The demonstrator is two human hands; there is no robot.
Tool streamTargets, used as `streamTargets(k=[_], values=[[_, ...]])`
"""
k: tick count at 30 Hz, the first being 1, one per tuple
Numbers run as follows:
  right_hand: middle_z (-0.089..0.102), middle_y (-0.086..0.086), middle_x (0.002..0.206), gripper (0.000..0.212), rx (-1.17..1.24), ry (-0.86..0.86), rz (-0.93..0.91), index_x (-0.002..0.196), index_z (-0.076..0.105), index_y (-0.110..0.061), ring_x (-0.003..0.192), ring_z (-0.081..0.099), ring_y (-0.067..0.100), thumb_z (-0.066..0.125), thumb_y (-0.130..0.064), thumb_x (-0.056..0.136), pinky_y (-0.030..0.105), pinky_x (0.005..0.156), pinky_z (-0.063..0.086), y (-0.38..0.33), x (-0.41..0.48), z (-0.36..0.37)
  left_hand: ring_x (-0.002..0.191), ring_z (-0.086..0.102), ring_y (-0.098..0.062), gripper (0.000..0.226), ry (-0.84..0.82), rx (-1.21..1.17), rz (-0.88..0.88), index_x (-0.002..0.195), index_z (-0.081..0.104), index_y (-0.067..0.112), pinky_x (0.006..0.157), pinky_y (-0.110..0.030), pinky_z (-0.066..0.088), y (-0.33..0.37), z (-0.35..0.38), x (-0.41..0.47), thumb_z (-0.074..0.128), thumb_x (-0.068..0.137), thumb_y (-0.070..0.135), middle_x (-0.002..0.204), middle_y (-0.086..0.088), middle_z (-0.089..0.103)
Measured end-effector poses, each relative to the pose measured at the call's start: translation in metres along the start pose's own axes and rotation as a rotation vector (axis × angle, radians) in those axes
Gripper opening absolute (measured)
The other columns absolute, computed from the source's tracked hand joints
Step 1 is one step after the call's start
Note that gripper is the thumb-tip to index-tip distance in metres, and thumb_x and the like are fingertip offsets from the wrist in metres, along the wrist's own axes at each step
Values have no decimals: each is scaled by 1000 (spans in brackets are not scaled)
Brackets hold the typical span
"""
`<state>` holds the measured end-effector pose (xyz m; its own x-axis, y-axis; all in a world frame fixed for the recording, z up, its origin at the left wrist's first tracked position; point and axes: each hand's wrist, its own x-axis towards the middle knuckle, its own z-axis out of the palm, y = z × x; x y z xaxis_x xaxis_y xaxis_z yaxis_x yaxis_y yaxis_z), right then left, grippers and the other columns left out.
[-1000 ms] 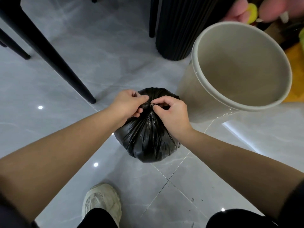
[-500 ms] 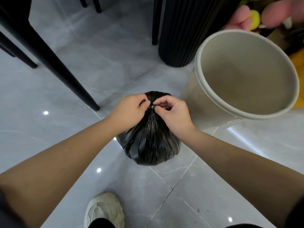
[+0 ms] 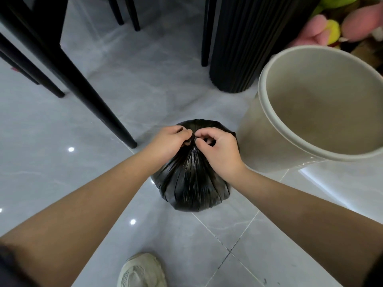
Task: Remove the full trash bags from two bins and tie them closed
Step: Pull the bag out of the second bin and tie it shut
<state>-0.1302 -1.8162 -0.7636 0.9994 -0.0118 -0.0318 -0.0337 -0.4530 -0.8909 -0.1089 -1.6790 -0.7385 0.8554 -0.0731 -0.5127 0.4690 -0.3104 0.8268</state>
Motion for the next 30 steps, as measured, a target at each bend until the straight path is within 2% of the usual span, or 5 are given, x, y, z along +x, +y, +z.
streamTargets(k=[4,6,11,20,30], values=[[58,-16,68,11,71,50,130,79,66,-21,58,49,-3,66,-11,82,7,63,40,2,2,1,79,56,-7,18,375,101,269,101,50,24,72,-16,43,-11,-1,-2,59,88,32,94,6,56],[61,-14,69,15,119,101,179,75,64,-24,60,51,-2,67,-11,81,9,65,43,2,3,2,78,52,-10,15,527,225,468,94,51,23,73,-19,43,-15,-3,-8,62,85,26,93,5,53],[65,-18,76,12,152,147,204,90,73,-16,70,59,-5,67,-10,82,5,70,45,0,2,4,70,57,-7,2,288,401,509,80,68,19,66,-19,47,-25,10,-17,67,81,17,71,9,63],[64,-17,71,13,84,139,162,79,69,-24,65,57,-6,66,-12,82,8,67,46,-1,-1,0,67,55,16,6,280,298,412,82,69,17,66,0,40,-21,22,-7,64,84,15,68,21,59],[64,-6,84,8,247,57,273,88,69,-18,71,57,-3,68,-12,83,8,70,45,4,0,-11,58,51,-4,7,267,434,514,72,63,15,61,-19,43,-16,23,2,62,80,14,67,8,60]])
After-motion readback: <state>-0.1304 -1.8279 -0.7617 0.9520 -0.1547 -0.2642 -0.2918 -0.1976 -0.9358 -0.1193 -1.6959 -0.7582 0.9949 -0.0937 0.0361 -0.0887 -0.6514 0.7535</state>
